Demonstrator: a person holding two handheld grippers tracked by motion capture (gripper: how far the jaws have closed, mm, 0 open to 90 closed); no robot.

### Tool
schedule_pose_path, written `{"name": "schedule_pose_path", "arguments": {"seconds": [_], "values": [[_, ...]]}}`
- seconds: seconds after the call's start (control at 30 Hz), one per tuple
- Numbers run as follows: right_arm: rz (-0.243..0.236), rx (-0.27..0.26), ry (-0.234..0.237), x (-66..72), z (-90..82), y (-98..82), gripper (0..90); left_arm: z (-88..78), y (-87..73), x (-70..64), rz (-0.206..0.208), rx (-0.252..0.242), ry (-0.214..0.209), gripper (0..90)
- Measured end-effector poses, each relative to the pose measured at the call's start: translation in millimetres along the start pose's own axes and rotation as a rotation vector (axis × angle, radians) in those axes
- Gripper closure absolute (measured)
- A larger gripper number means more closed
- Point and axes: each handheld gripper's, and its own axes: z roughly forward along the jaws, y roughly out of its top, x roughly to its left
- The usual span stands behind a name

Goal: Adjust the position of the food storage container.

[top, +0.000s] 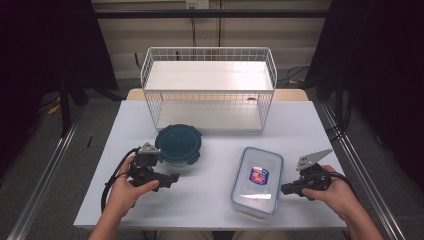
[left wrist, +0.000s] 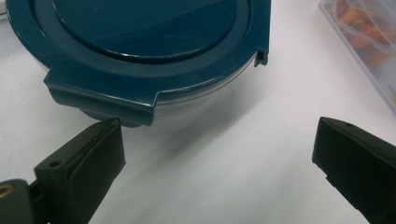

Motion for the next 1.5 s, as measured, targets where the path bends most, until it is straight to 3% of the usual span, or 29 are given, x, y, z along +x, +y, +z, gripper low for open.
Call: {"name": "schedule_pose_path", "arguments": {"seconds": [0.23, 0.4, 0.77, 0.87, 1.07, 1.1, 1.3, 1.43, 1.5], "values": [[-0.060, 0.018, 0.016, 11.2, 10.6, 12.4, 90.0, -0.6, -2.4, 0.4, -0.005, -0.004, 0.002, 2.3], [-0.095, -0.014, 0.068, 17.2, 23.9, 20.4, 90.0, 0.0, -3.3, -1.3, -0.019, -0.006, 0.002, 2.3], [-0.110, -0.051, 0.078, 26.3, 47.7, 37.5, 90.0, -7.2, -6.8, -2.3, -0.034, -0.007, -0.012, 3.4], [-0.113, -0.055, 0.077, 28.9, 52.5, 42.7, 90.0, -7.8, -8.4, -5.4, -0.059, -0.012, -0.029, 3.9], [-0.120, -0.065, 0.083, 31.5, 60.3, 49.5, 90.0, -9.6, -10.5, -13.2, -0.051, 0.007, -0.083, 4.9], [-0.127, -0.071, 0.083, 32.6, 63.0, 51.7, 90.0, -10.4, -11.2, -16.1, -0.068, -0.002, -0.099, 5.6], [-0.129, -0.080, 0.075, 35.9, 69.0, 57.4, 90.0, -12.0, -11.8, -21.4, -0.063, -0.002, -0.129, 6.0], [-0.135, -0.082, 0.060, 34.9, 67.8, 57.9, 82.6, -9.0, -11.9, -28.4, -0.088, -0.038, -0.183, 5.9], [-0.134, -0.085, 0.041, 31.1, 63.2, 55.7, 80.1, -8.7, -11.5, -29.5, -0.080, -0.034, -0.190, 5.9]]}}
